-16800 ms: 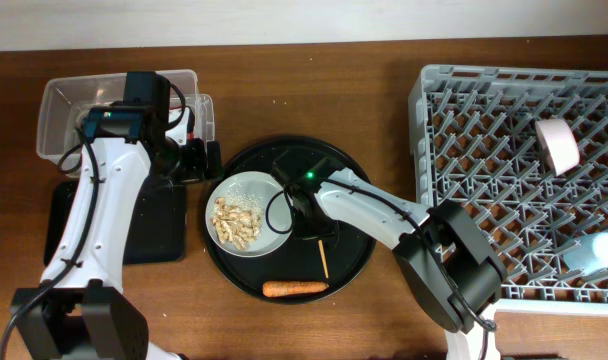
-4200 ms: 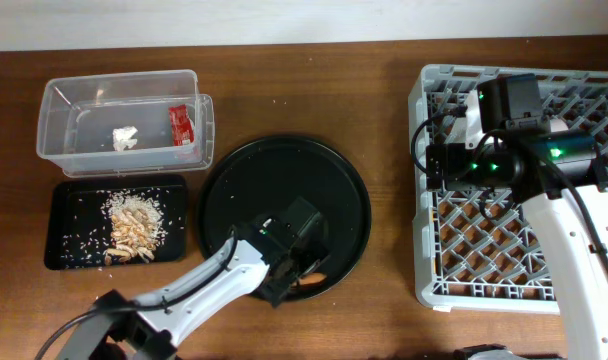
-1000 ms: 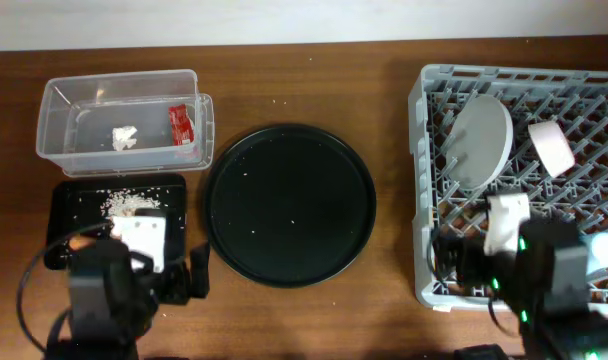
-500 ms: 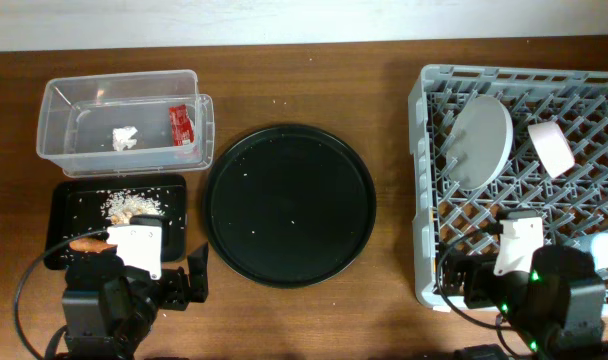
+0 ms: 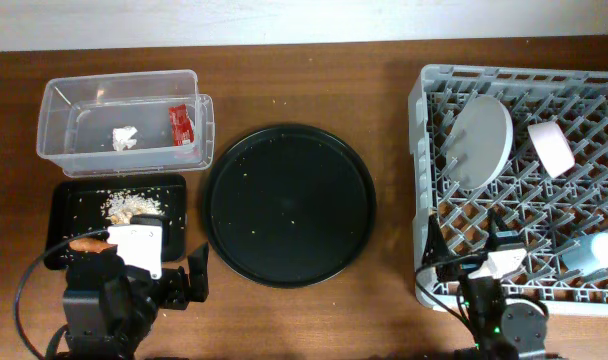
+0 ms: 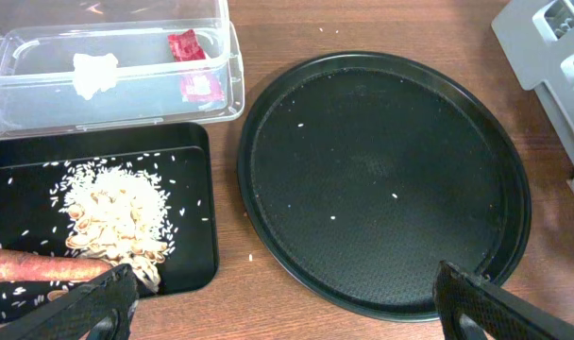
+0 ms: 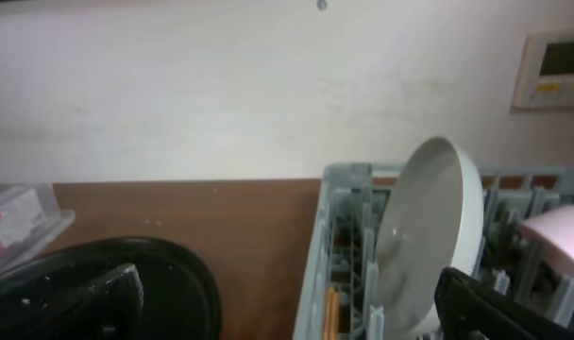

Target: Sort waste into correct bins and load items into the dishwasher rack

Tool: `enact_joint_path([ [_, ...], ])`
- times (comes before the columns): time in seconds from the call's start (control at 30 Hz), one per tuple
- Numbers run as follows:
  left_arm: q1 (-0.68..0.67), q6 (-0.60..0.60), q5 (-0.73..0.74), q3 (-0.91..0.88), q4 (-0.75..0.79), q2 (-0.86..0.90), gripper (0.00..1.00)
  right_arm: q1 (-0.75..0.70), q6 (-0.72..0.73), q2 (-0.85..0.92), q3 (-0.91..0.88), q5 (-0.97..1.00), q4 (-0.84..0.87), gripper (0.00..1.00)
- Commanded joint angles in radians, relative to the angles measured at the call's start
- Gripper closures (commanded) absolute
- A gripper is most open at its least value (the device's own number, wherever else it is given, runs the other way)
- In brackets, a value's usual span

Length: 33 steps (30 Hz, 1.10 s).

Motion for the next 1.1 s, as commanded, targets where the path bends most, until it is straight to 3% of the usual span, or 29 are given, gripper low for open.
enact_joint_path([
  [0.0, -0.004, 0.015, -0.008, -0.006, 0.001, -0.004, 0.01, -0.029, -0.001, -0.011, -0.060, 0.027, 0.008, 0.02],
  [0.9, -0.004, 0.015, -0.008, -0.006, 0.001, -0.006, 0.01, -0.041, -0.045, -0.011, -0.119, 0.001, 0.016, 0.02],
  [1.07, -0.005, 0.016, -0.035, -0.074, -0.003, -0.124, 0.01, -0.041, -0.045, -0.011, -0.119, 0.000, 0.016, 0.01],
])
